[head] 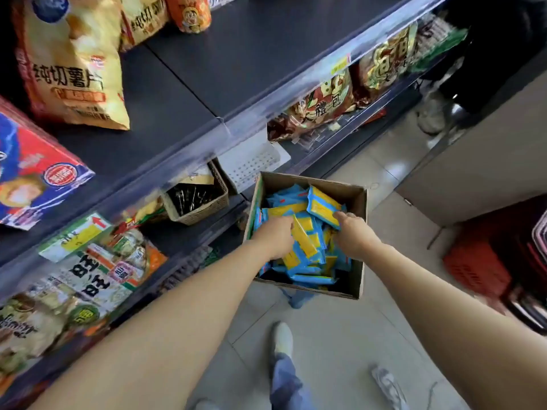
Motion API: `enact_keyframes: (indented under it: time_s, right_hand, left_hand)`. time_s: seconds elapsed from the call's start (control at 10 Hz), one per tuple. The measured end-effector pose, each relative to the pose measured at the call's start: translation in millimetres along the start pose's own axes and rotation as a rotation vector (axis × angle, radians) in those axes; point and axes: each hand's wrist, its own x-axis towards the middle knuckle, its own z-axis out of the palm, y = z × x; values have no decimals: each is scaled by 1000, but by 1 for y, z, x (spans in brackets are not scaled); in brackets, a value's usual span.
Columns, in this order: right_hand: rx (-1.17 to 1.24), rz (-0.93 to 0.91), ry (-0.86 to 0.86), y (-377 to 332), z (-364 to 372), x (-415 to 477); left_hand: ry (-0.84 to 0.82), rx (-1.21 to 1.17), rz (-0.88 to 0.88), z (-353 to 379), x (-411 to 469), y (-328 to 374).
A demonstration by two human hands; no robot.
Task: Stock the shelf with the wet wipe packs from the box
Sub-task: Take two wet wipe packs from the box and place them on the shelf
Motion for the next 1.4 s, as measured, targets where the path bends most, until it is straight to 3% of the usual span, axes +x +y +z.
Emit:
enact_keyframes:
  time_s: [0.1,0.3,0.4,0.5,0.6,0.7,0.8,0.9,1.0,1.2,1.4]
  right_hand:
    - [73,60,-51,8,14,28]
    - [711,306,-7,18,36,78]
    - [1104,515,-100,19,45,96]
    - [1432,709,-19,18,42,107]
    - [1648,769,149,27,44,114]
    - [1340,440,93,34,41,112]
    - [845,530,29,27,38,101]
    - [1055,575,159,8,5,84]
    - [1408,537,20,11,4,86]
    - [1269,464,-28,-2,15,90]
    - [1237,542,268,-15,6,76]
  left_hand:
    - [-10,-61,-84,8,29,-2]
    - [-83,-428,-342,14,66,-6]
    - [-65,-559,-376,19,72,-8]
    - [19,-616,-367,17,75,-9]
    - [32,-700,-386,12,75,-10]
    - [37,-682,-408,3,66,-5]
    - [130,-585,-386,0,57,-5]
    - [220,-466,-351,0,52,-7]
    - [200,-465,-321,3,51,-6]
    - [159,-569,-277,-5,41,-4]
    - [171,-568,-324,-26,24,-5]
